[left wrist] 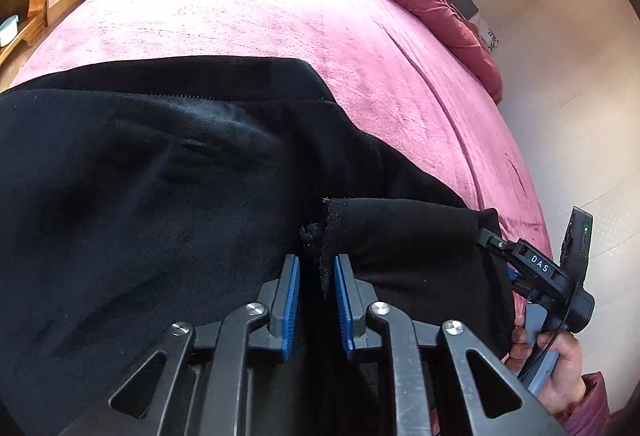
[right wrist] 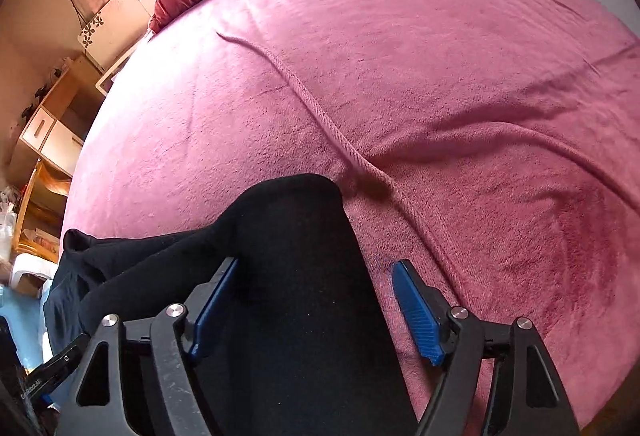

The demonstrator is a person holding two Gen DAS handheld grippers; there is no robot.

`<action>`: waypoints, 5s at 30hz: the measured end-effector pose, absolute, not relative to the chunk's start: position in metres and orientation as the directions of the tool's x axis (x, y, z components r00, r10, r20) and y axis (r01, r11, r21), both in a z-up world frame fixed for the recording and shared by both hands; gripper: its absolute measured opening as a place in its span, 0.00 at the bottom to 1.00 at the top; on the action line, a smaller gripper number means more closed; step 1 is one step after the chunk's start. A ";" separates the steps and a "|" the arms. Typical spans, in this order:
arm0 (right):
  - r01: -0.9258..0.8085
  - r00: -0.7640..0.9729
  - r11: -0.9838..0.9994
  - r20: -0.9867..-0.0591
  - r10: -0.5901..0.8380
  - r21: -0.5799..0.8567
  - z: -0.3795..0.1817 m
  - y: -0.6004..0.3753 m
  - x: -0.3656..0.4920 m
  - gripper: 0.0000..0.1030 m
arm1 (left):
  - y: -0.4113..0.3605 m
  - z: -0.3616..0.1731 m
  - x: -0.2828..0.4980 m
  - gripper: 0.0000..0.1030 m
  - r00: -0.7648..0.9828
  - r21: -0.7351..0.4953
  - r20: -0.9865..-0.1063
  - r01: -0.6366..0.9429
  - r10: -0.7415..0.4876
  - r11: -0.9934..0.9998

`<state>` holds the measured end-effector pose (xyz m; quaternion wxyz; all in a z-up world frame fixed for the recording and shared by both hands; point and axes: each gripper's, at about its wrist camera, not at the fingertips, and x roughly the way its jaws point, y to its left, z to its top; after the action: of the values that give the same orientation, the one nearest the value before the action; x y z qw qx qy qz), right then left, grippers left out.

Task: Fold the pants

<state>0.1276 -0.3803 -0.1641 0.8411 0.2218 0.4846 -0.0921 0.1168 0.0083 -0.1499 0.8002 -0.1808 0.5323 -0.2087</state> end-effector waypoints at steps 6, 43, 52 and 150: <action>0.314 0.547 0.944 -0.832 -0.098 0.096 -0.133 -0.354 0.118 0.74 | 0.015 -0.137 0.121 0.28 0.370 -0.525 -0.767 0.109 -0.525 0.844; -0.181 0.689 0.974 -0.725 0.025 -0.138 -0.079 -0.134 0.046 0.75 | 0.188 -0.099 0.020 0.32 0.586 -0.507 -0.744 -0.180 -0.322 0.843; -0.220 0.695 0.960 -0.718 0.031 -0.171 -0.075 -0.115 0.041 0.75 | 0.268 -0.129 0.005 0.32 0.575 -0.544 -0.778 -0.418 -0.252 0.728; -0.162 0.492 0.777 -0.633 0.597 0.608 -0.012 -0.320 0.091 0.13 | 0.077 -0.080 0.069 0.29 0.442 -0.624 -0.577 0.305 -0.687 0.720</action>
<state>0.0910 -0.3202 -0.0119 0.8289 0.2426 0.4490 0.2290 0.0687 0.0769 -0.0799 0.8199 -0.2206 0.4332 -0.3024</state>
